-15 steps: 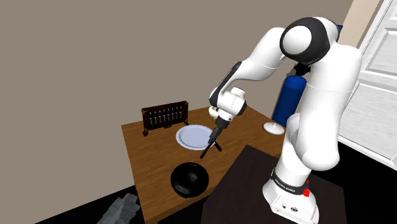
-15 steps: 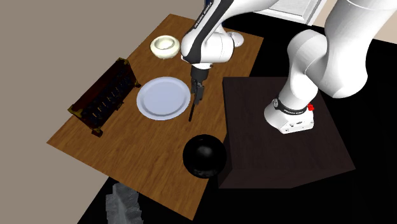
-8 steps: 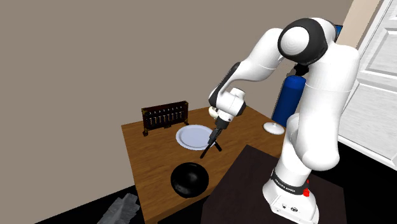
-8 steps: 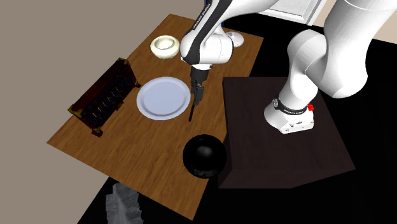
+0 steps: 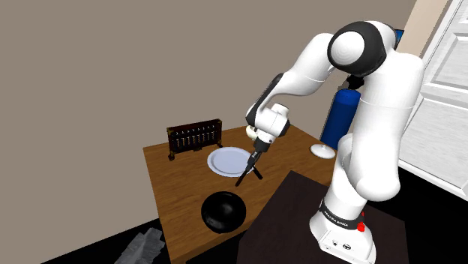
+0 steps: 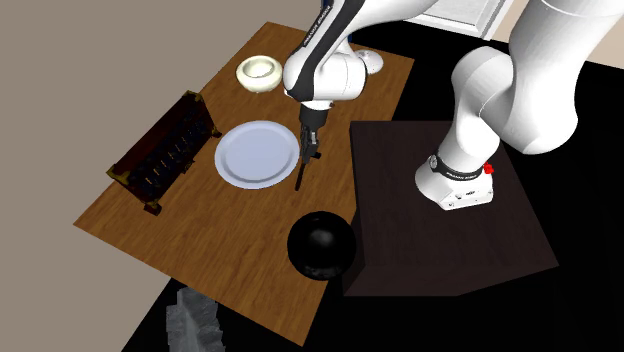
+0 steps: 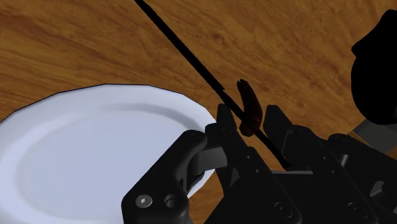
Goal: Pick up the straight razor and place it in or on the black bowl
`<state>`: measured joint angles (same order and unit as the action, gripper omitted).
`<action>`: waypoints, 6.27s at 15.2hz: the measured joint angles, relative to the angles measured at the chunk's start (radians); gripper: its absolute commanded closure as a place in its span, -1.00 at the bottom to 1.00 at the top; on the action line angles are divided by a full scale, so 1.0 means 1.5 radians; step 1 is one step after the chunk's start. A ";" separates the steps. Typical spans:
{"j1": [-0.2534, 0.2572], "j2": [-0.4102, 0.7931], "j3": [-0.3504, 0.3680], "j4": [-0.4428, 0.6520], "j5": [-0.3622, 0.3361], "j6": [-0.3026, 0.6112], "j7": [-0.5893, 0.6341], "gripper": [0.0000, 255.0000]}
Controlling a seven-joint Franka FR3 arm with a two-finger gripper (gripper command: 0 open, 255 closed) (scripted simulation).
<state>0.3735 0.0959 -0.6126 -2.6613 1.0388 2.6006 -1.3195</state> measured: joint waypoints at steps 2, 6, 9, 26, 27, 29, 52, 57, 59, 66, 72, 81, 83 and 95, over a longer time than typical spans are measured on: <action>0.000 0.000 0.000 0.000 0.000 0.000 0.000 1.00; 0.002 -0.041 -0.011 -0.011 -0.066 0.002 0.056 1.00; -0.001 -0.084 -0.016 -0.022 -0.133 0.002 0.113 1.00; -0.103 -0.282 0.044 -0.030 -0.432 -0.096 0.379 1.00; -0.109 -0.292 0.049 -0.029 -0.441 -0.104 0.389 1.00; -0.119 -0.308 0.057 -0.024 -0.458 -0.123 0.406 1.00; -0.029 -0.461 0.350 -0.080 -0.424 -0.114 0.768 1.00; 0.010 -0.438 0.420 -0.060 -0.397 -0.087 0.848 1.00; 0.018 -0.426 0.425 -0.066 -0.387 -0.068 0.848 1.00; 0.045 -0.377 0.416 -0.095 -0.347 0.009 0.811 1.00; 0.078 -0.324 0.398 -0.110 -0.298 0.076 0.764 1.00; 0.132 -0.258 0.364 -0.115 -0.213 0.147 0.685 1.00; 0.133 -0.257 0.364 -0.115 -0.212 0.147 0.683 1.00; 0.069 -0.353 0.388 -0.131 -0.303 0.067 0.752 -1.00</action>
<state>0.4765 -0.4329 -0.0305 -2.8582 0.5850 2.7006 -0.1921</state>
